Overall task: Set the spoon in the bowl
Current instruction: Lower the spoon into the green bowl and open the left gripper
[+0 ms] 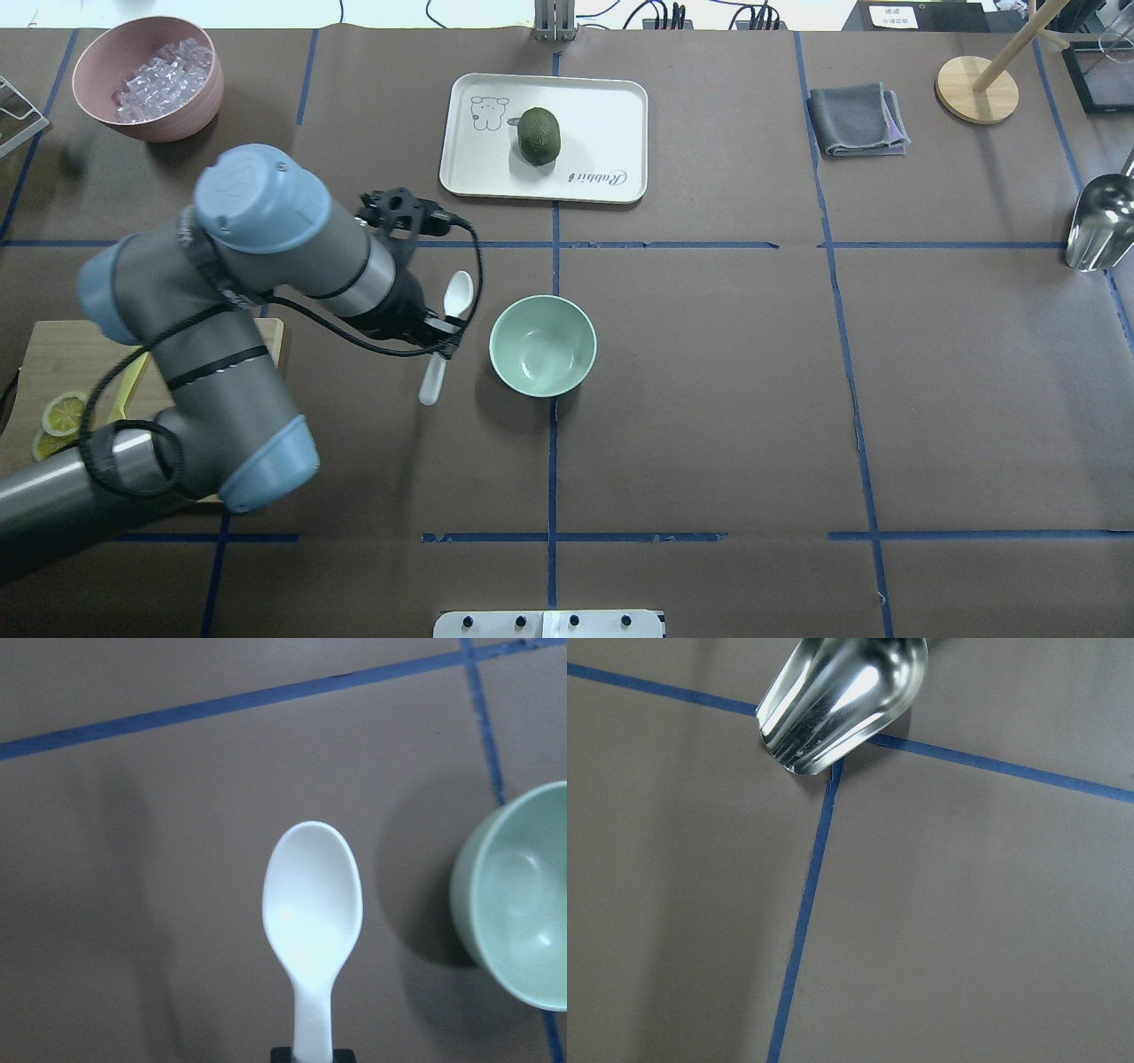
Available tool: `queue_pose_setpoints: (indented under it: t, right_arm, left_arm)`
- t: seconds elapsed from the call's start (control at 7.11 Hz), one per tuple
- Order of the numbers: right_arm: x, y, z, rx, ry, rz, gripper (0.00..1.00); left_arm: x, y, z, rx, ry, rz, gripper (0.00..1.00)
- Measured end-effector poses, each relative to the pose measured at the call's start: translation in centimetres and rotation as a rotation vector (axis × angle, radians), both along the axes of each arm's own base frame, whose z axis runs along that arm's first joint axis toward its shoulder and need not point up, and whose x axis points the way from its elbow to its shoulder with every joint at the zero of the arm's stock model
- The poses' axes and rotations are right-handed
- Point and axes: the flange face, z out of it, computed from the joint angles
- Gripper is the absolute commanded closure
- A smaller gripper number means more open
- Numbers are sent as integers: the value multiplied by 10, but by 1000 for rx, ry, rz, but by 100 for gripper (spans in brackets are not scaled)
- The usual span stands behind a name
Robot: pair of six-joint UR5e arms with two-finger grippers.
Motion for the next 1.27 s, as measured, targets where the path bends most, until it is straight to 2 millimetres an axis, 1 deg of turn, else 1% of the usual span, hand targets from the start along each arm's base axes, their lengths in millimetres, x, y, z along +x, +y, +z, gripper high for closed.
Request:
queue_pose_setpoints:
  t: [0.14,0.28,0.42,0.56,0.7,0.98,1.27]
  right_arm:
    - [0,0,0,-1,-1,0,0]
    - [0,0,0,-1,-1,1,0]
    - [0,0,1,-2,-1,1,0]
    - [0,0,1,-3,-1,1,0]
    - [0,0,1,-4,-1,1,0]
    - [0,1,2,-6,-2,1,0]
    - [0,2,2,-6,-3,2,0]
  left_arm:
    - [27,0,-18,5,4,20,100]
    - [51,0,-31,6,2,38,100]
    - [69,4,-38,9,-4,51,83]
    - [80,8,-40,13,-12,56,21]
    - [86,10,-38,13,-19,58,0]
    - [88,8,-37,24,-28,42,0]
    - [84,2,-33,30,-40,27,0]
